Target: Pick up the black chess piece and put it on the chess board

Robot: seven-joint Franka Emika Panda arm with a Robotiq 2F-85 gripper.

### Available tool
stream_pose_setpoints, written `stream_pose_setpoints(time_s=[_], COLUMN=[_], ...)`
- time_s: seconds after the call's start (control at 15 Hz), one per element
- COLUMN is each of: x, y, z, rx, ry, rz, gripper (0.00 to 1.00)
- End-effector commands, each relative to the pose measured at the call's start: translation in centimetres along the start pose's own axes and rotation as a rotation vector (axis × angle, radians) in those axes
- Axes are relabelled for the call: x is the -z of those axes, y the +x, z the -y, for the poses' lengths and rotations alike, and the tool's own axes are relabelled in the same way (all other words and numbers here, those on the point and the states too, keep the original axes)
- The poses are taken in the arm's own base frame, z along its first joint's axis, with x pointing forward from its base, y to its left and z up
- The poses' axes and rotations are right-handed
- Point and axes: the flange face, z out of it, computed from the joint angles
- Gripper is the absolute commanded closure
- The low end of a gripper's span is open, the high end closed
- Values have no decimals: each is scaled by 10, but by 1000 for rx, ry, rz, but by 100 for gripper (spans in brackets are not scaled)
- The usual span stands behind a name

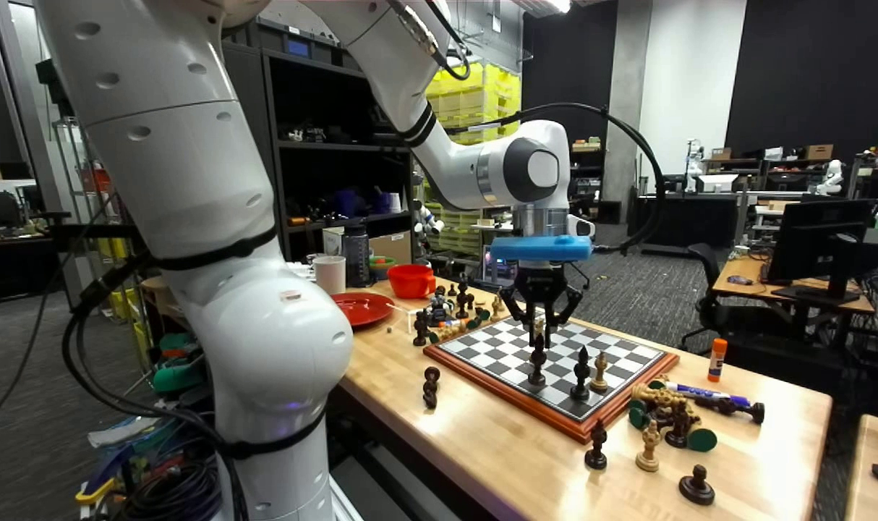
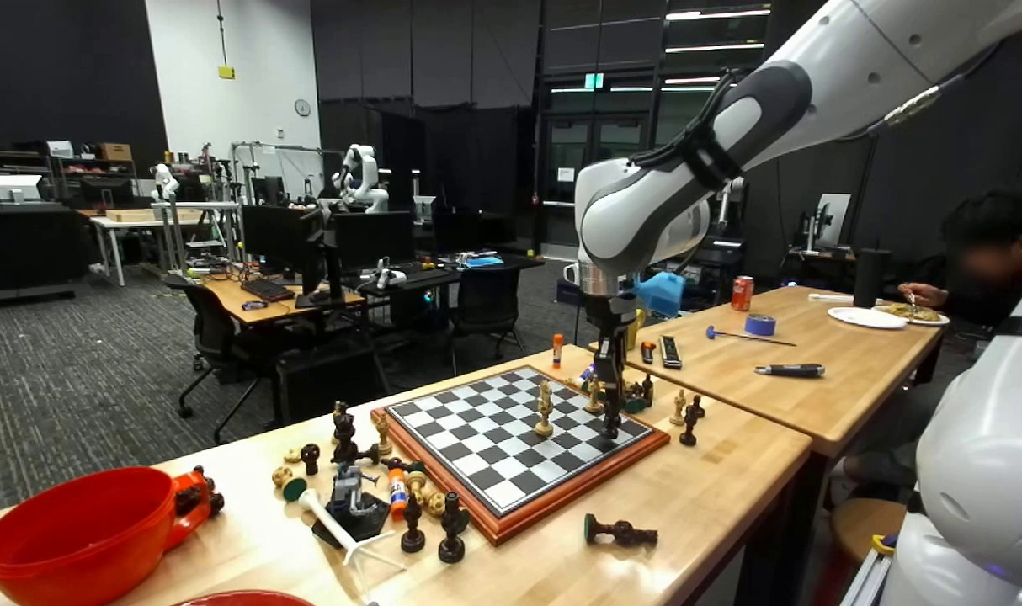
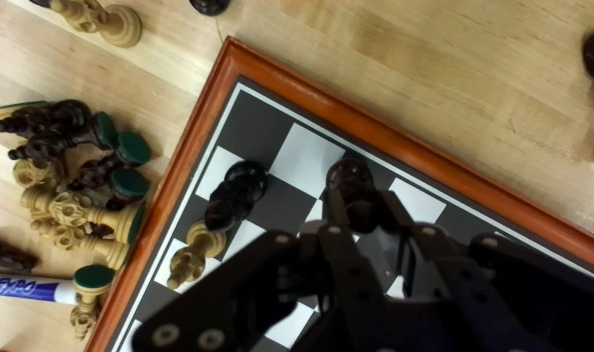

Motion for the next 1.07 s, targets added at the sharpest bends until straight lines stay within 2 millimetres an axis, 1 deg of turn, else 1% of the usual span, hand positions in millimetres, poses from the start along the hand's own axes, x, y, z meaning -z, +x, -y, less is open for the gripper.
stream_pose_setpoints(time_s=[0.0,0.07,0.2,0.4,0.47,0.67,0.87,1.0], x=[5,6,11,27,33,56,83,97], y=[9,9,9,1,-2,-23,-49,-67], z=[-4,-5,-9,-16,-19,-39,-60,-76], rx=[-1,-3,-8,-58,-74,-132,-204,-251], ry=[24,27,25,15,18,42,74,83], rz=[0,-3,-12,-38,-42,-59,-71,-85], gripper=[46,38,27,5,1,0,0,0])
